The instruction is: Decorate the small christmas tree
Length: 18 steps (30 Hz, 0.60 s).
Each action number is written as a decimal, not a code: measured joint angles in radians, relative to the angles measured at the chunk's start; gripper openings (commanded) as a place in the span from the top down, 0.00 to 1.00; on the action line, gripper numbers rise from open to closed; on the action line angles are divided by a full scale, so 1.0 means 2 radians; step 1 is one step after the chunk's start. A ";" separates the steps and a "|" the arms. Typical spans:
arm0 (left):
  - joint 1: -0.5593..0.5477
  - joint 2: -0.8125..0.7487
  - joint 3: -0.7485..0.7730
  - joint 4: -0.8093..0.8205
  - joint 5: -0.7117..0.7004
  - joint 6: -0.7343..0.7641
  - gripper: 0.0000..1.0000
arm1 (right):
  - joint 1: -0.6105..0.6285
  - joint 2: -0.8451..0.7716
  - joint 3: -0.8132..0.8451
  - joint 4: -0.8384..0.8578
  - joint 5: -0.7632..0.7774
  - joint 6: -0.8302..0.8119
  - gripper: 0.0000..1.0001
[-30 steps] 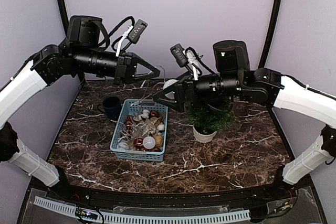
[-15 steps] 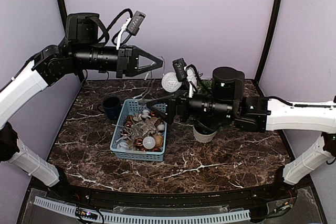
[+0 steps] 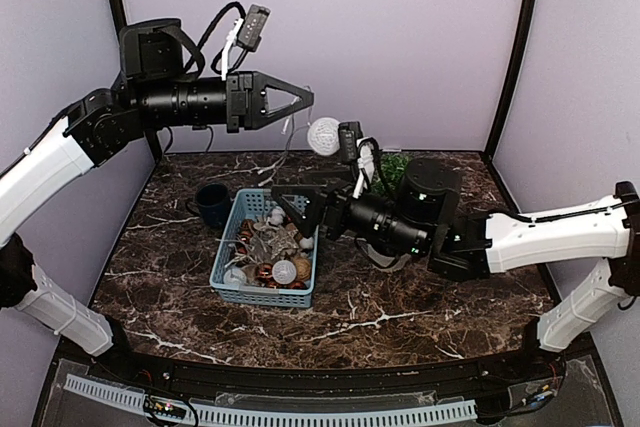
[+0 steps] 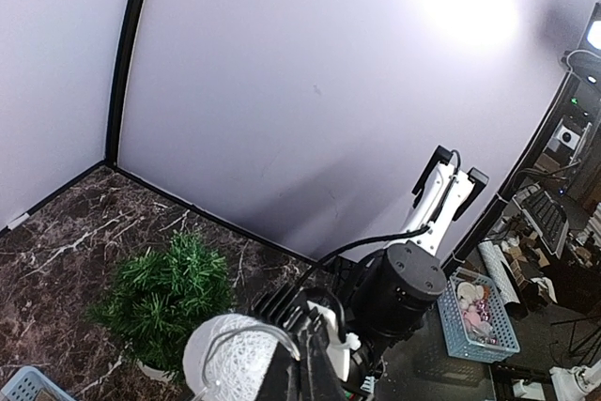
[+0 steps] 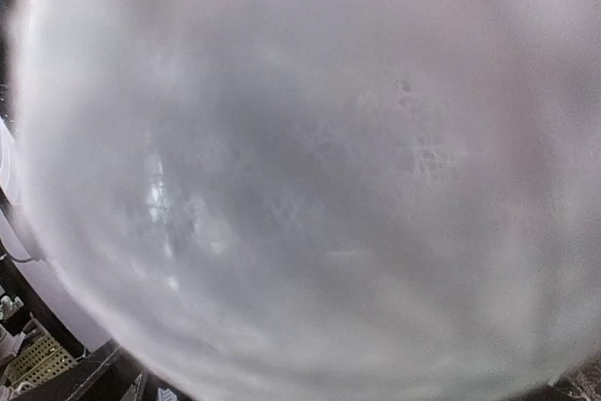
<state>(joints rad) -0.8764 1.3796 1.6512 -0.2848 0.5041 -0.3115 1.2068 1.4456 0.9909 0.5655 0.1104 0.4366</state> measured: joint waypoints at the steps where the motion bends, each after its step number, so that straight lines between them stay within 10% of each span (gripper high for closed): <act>1: 0.000 0.000 0.000 0.004 0.000 -0.002 1.00 | 0.001 0.005 0.000 0.007 0.004 0.002 0.04; 18: 0.000 -0.017 -0.002 0.019 -0.013 -0.009 1.00 | 0.002 0.086 0.016 0.069 0.041 0.016 0.11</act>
<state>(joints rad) -0.8764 1.3457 1.6466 -0.2474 0.4778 -0.3298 1.2102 1.6184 1.0225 0.7033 0.1921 0.4683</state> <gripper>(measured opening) 0.010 0.887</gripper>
